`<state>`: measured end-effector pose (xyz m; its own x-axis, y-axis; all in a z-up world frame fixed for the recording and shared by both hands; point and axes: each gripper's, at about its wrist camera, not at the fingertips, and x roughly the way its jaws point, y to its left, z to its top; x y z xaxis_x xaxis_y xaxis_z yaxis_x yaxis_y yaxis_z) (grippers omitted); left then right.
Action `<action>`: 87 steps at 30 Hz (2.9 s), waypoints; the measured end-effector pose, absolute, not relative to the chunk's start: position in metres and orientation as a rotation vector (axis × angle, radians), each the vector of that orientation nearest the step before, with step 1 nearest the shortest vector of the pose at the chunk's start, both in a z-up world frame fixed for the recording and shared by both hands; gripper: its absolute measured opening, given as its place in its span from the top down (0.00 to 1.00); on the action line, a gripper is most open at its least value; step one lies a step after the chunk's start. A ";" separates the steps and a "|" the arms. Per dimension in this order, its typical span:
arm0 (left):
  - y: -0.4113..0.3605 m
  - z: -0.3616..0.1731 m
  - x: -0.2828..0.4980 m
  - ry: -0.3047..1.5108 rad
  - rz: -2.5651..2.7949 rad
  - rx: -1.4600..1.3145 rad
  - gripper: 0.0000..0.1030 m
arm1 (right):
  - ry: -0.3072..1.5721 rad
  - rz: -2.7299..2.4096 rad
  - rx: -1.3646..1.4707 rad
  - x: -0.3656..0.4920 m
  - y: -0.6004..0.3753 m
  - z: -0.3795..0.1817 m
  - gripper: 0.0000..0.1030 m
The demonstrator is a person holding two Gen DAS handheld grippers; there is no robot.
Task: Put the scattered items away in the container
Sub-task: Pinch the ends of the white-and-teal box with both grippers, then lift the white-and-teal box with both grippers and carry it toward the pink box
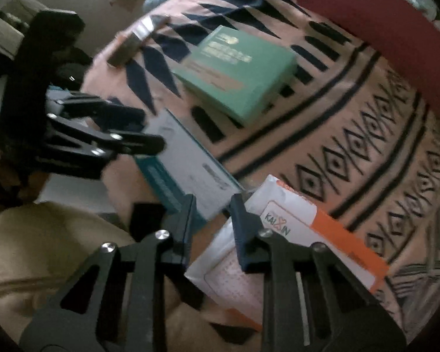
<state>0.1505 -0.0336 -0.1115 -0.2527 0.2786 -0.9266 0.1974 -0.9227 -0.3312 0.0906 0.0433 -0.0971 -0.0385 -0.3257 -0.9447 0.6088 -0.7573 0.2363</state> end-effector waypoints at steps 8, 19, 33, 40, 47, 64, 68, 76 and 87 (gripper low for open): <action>-0.029 -0.117 0.155 -0.605 2.351 -1.900 0.35 | 0.320 -1.833 1.628 0.097 0.044 -0.094 0.62; -0.027 -0.119 0.151 -0.588 2.351 -1.903 0.35 | 0.160 -1.719 1.653 0.089 0.029 -0.127 0.58; -0.041 -0.071 0.106 -0.525 2.530 -1.737 0.37 | -0.102 -1.910 1.520 0.039 0.045 -0.086 0.56; -0.056 -0.091 0.079 -0.551 2.512 -1.783 0.37 | -0.191 -1.952 1.545 0.009 0.048 -0.099 0.56; -0.074 -0.096 0.081 -0.642 2.481 -1.778 0.36 | -0.308 -1.958 1.584 0.006 0.060 -0.110 0.56; -0.061 -0.072 0.066 -0.534 2.422 -1.732 0.47 | -0.305 -2.045 1.574 0.003 0.058 -0.096 0.57; -0.060 -0.059 0.058 -0.511 2.437 -1.682 0.47 | -0.308 -2.088 1.545 0.002 0.063 -0.083 0.57; -0.056 -0.035 0.042 -0.482 2.463 -1.587 0.47 | -0.327 -2.182 1.476 -0.002 0.075 -0.052 0.57; -0.053 -0.013 0.023 -0.457 2.483 -1.489 0.47 | -0.339 -2.285 1.394 -0.015 0.085 -0.019 0.57</action>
<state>0.0229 -0.0533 -0.0127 -0.4674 0.3342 -0.8184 -0.0208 -0.9297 -0.3678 -0.0146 0.0853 -0.0194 -0.3953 -0.4867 -0.7790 0.2398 -0.8734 0.4240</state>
